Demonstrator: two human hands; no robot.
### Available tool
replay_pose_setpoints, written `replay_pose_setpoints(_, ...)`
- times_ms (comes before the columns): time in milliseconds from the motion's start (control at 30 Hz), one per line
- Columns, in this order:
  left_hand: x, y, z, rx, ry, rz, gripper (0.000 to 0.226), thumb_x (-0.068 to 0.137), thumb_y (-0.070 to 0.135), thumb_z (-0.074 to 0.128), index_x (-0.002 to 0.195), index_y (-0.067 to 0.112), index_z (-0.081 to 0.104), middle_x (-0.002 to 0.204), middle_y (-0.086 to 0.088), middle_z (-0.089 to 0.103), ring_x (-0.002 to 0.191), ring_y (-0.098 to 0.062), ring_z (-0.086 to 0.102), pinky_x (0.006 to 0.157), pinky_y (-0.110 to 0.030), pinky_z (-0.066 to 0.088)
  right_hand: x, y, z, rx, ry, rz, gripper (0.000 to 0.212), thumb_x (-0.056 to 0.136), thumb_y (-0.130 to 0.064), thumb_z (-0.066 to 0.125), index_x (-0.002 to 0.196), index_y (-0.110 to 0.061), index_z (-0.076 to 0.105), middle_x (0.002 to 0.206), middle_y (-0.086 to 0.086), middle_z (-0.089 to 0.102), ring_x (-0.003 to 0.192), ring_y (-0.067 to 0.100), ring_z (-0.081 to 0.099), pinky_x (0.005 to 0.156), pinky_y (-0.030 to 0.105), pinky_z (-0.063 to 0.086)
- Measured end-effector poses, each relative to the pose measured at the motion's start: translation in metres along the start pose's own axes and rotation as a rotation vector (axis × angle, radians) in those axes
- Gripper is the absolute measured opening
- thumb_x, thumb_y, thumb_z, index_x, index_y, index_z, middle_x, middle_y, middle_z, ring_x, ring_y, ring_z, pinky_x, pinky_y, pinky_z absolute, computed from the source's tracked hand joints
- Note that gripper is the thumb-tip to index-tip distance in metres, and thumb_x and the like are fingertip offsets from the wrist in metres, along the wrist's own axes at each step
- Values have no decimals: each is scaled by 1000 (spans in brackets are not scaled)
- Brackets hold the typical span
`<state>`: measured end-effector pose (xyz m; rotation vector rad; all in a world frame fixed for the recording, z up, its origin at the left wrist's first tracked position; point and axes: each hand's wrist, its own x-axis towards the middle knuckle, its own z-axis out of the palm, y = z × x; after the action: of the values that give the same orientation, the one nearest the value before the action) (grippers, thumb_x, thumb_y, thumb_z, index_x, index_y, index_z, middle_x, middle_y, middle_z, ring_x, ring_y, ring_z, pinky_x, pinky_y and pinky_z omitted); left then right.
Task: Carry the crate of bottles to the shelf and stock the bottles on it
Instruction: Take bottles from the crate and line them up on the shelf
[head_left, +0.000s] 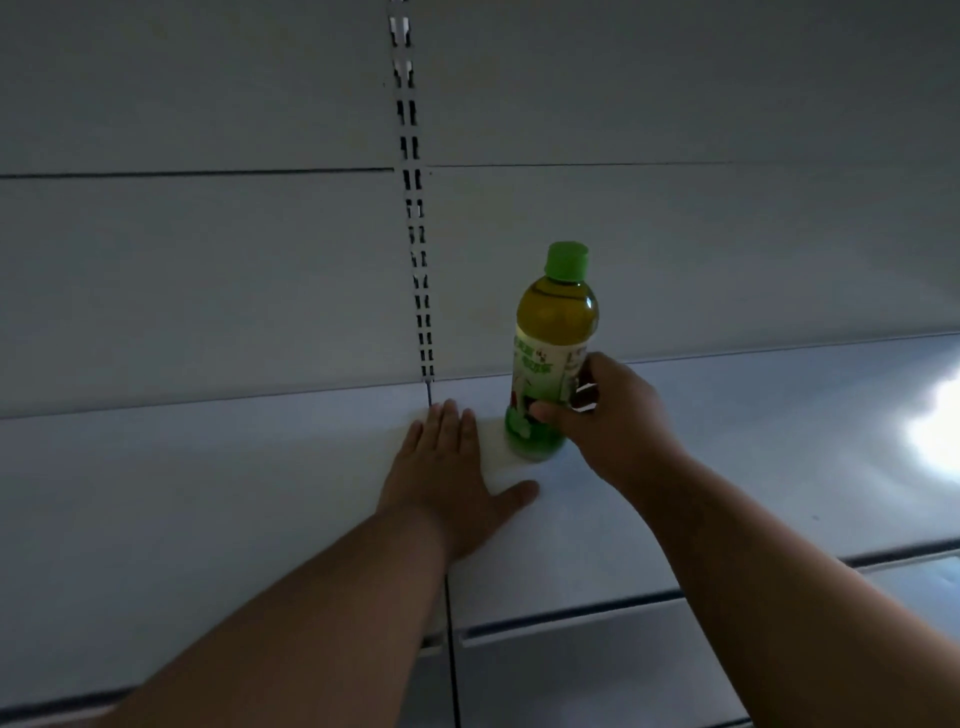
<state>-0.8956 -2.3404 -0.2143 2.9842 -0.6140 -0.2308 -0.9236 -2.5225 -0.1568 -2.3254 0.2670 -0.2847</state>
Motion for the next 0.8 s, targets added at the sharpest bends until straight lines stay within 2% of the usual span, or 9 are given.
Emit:
replay_pose_setpoints(167, 3, 0, -1, 16, -8, -8, 112, 79, 87, 18, 156, 11, -11, 164, -8, -17, 150, -20, -18, 122, -39, -6, 40, -14, 17, -37, -20, -52, 48, 77, -41, 81, 115, -18, 61, 111, -3, 67, 96, 17, 65, 83, 39, 56)
replay_pose_setpoints(300, 3, 1, -1, -4, 4, -15, 112, 80, 87, 22, 156, 11, -11, 165, -8, -16, 151, -19, -16, 122, -38, -7, 67, -23, 26, -60, -37, -64, 50, 77, -38, 82, 115, -15, 60, 115, 2, 67, 102, 21, 63, 86, 36, 53)
replay_pose_setpoints(500, 4, -1, 3, -23, 19, -6, 113, 79, 88, 22, 156, 11, -11, 165, -7, -16, 151, -19, -16, 122, -39, -6, 76, -25, 29, -55, -53, -58, 52, 75, -38, 84, 115, -16, 62, 114, 1, 69, 103, 21, 64, 82, 31, 50)
replay_pose_setpoints(633, 5, -1, 0, -25, -10, 8, 112, 80, 87, 20, 156, 11, -11, 165, -8, -15, 151, -21, -17, 123, -41, -4, 54, -25, 22, 5, -6, -2, 77, 71, -43, 86, 134, -14, 50, 124, 4, 62, 110, 22, 61, 90, 37, 52)
replay_pose_setpoints(700, 2, -2, -6, -49, -4, 25, 110, 82, 85, 24, 157, 10, -4, 166, -10, -7, 152, -23, -9, 123, -41, 0, 29, -22, 9, -22, 51, -9, 82, 73, -44, 84, 140, -18, 45, 130, 4, 58, 115, 21, 59, 95, 40, 52)
replay_pose_setpoints(800, -12, 1, -18, -75, 168, 135, 94, 86, 76, 34, 153, 12, 25, 157, -11, 31, 143, -28, 27, 116, -40, 20, -17, -13, -22, -145, 122, 1, 71, 79, -41, 79, 139, -23, 46, 132, 6, 55, 117, 24, 57, 97, 43, 50)
